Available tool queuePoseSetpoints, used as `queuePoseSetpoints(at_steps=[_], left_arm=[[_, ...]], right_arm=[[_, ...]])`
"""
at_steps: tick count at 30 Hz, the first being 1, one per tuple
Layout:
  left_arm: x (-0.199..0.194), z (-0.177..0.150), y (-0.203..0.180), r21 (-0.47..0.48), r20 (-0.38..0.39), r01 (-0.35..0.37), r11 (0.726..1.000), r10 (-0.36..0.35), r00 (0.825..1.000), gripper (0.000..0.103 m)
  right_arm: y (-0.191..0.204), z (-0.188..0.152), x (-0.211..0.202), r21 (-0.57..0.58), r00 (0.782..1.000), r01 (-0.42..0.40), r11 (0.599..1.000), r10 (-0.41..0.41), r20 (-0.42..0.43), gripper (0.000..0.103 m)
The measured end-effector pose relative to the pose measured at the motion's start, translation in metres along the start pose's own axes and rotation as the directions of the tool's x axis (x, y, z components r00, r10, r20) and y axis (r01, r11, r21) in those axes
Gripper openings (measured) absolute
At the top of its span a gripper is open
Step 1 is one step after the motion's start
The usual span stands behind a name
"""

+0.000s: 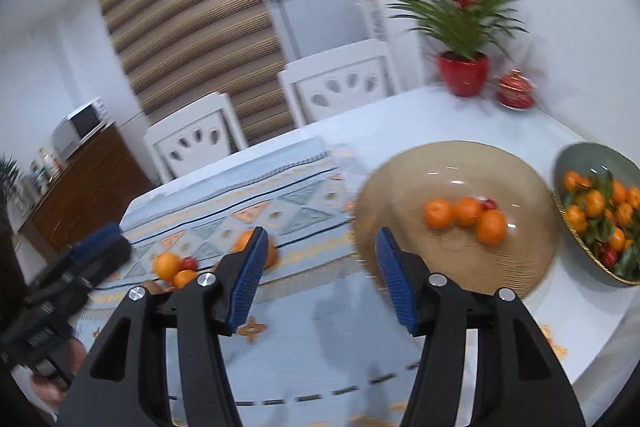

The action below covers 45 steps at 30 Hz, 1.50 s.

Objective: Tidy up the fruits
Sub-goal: 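Return the left tool to the table and grasp a red cherry tomato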

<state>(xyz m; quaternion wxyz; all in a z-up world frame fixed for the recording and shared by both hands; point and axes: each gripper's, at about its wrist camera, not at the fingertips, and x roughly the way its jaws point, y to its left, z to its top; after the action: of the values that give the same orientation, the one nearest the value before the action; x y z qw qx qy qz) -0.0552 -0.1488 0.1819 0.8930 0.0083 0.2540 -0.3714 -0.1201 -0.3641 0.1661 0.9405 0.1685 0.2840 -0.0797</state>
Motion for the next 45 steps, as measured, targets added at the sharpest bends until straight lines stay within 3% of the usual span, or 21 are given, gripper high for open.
queuePoseSetpoints(at_steps=[4, 7, 13, 16, 17, 18, 20, 23, 26, 31, 37, 45], left_arm=[[-0.041, 0.000, 0.043, -0.054, 0.058, -0.103, 0.993, 0.106, 0.993, 0.079], [-0.055, -0.008, 0.071, -0.096, 0.058, -0.130, 0.987, 0.136, 0.989, 0.079], [-0.040, -0.052, 0.121, -0.188, -0.038, -0.146, 0.971, 0.141, 0.989, 0.077], [-0.027, -0.070, 0.131, -0.200, -0.088, -0.149, 0.968, 0.133, 0.987, 0.070], [-0.018, -0.077, 0.136, -0.207, -0.123, -0.144, 0.968, 0.121, 0.985, 0.063], [-0.012, -0.083, 0.138, -0.211, -0.145, -0.141, 0.967, 0.112, 0.983, 0.048], [0.005, -0.096, 0.140, -0.220, -0.205, -0.137, 0.966, 0.092, 0.974, 0.040], [0.034, -0.113, 0.130, -0.164, -0.288, -0.130, 0.978, 0.078, 0.954, 0.040], [0.057, -0.123, 0.122, -0.101, -0.370, -0.121, 0.987, 0.076, 0.926, 0.040], [0.076, -0.128, 0.121, -0.072, -0.393, -0.110, 0.991, 0.073, 0.917, 0.042], [0.087, -0.127, 0.120, -0.053, -0.390, -0.115, 0.992, 0.086, 0.917, 0.042], [0.097, -0.127, 0.118, -0.024, -0.400, -0.141, 0.990, 0.120, 0.909, 0.041]], right_arm=[[0.034, -0.006, 0.020, -0.050, 0.998, -0.053, 0.997, 0.051, -0.039, 0.055], [0.061, -0.018, 0.041, -0.104, 0.995, -0.073, 0.992, 0.065, -0.076, 0.054], [0.099, -0.052, 0.088, -0.147, 0.971, -0.141, 0.979, 0.107, -0.215, 0.048], [0.112, -0.070, 0.110, -0.146, 0.949, -0.181, 0.973, 0.134, -0.285, 0.043], [0.115, -0.073, 0.113, -0.147, 0.946, -0.185, 0.972, 0.135, -0.295, 0.042], [0.118, -0.079, 0.120, -0.151, 0.941, -0.189, 0.970, 0.135, -0.310, 0.037], [0.122, -0.088, 0.129, -0.166, 0.935, -0.190, 0.968, 0.127, -0.330, 0.031], [0.119, -0.096, 0.141, -0.133, 0.917, -0.210, 0.969, 0.148, -0.370, 0.031], [0.111, -0.100, 0.158, -0.053, 0.881, -0.257, 0.965, 0.211, -0.423, 0.031], [0.106, -0.107, 0.174, 0.018, 0.851, -0.291, 0.957, 0.267, -0.452, 0.033], [0.109, -0.107, 0.180, 0.010, 0.862, -0.293, 0.956, 0.269, -0.429, 0.034], [0.105, -0.105, 0.190, 0.049, 0.855, -0.312, 0.949, 0.303, -0.421, 0.036]])
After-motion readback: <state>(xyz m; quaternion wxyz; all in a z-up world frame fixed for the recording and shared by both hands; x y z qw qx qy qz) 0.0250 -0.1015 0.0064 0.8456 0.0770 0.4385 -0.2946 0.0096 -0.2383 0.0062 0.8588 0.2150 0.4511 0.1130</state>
